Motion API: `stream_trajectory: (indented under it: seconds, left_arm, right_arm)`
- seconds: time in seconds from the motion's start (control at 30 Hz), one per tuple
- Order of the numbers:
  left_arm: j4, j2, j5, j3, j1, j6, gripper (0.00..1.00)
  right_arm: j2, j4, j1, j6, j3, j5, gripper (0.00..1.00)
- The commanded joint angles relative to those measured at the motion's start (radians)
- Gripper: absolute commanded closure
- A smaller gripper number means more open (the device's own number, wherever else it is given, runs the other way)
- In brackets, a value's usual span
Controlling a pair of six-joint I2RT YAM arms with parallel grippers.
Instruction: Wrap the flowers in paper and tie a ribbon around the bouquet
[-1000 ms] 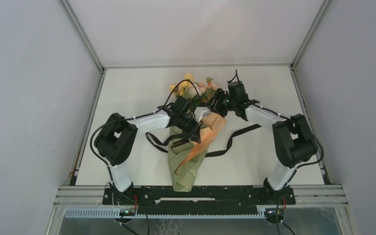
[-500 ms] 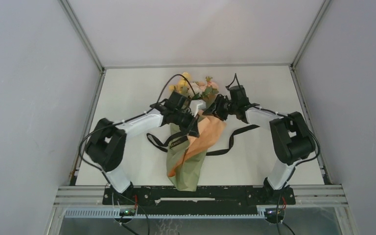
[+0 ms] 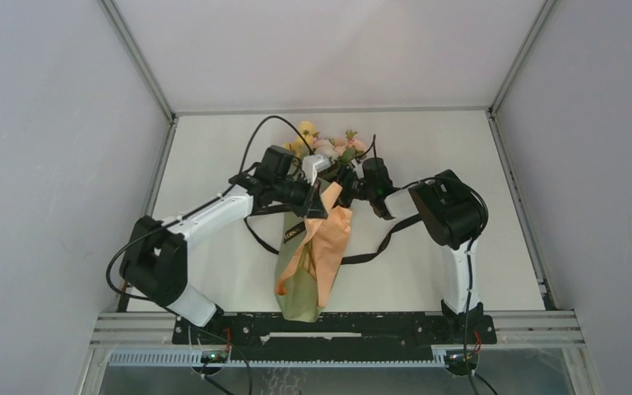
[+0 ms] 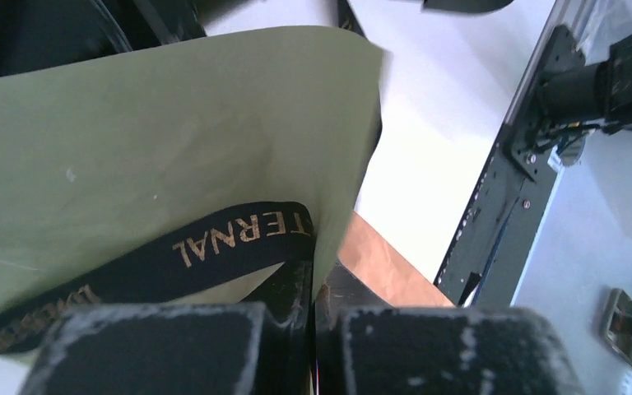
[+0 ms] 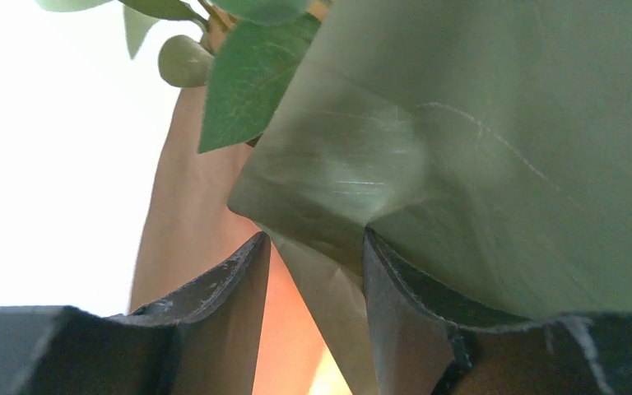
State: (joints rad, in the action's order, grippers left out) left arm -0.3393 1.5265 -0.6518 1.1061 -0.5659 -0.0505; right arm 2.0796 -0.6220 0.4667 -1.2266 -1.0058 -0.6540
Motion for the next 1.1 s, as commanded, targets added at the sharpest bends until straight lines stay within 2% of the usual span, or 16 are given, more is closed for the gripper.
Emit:
stream_trajectory:
  seconds: [0.0, 0.13, 0.23, 0.43, 0.7, 0.97, 1.0, 1.07]
  left_arm:
    - [0.013, 0.032, -0.025, -0.028, -0.037, 0.021, 1.00]
    - [0.022, 0.042, 0.004, -0.026, -0.042, 0.049, 1.00]
    - [0.001, 0.087, 0.003, -0.022, -0.053, 0.105, 1.00]
    - [-0.070, 0.240, 0.045, 0.030, -0.089, 0.201, 1.00]
    - [-0.078, 0.332, 0.074, 0.016, -0.104, 0.226, 1.00]
    - [-0.084, 0.351, 0.077, 0.012, -0.103, 0.232, 1.00]
    - [-0.085, 0.354, 0.074, 0.012, -0.103, 0.232, 1.00]
    - [-0.085, 0.357, 0.074, 0.014, -0.103, 0.231, 1.00]
  right_arm:
    - [-0.043, -0.209, 0.000, -0.115, 0.000, 0.056, 0.45]
    - [-0.143, -0.056, -0.018, -0.057, 0.060, 0.153, 0.43]
    - [-0.168, 0.045, -0.031, -0.005, 0.048, 0.125, 0.41]
    - [-0.183, 0.127, -0.033, 0.015, 0.044, 0.099, 0.37]
    - [-0.264, 0.315, -0.033, 0.122, 0.042, 0.247, 0.26]
    - [-0.433, 0.958, 0.032, 0.489, -0.155, 0.779, 0.24]
    - [-0.446, 1.002, 0.026, 0.513, -0.169, 0.800, 0.24]
    - [-0.472, 1.043, -0.016, 0.534, -0.165, 0.717, 0.25]
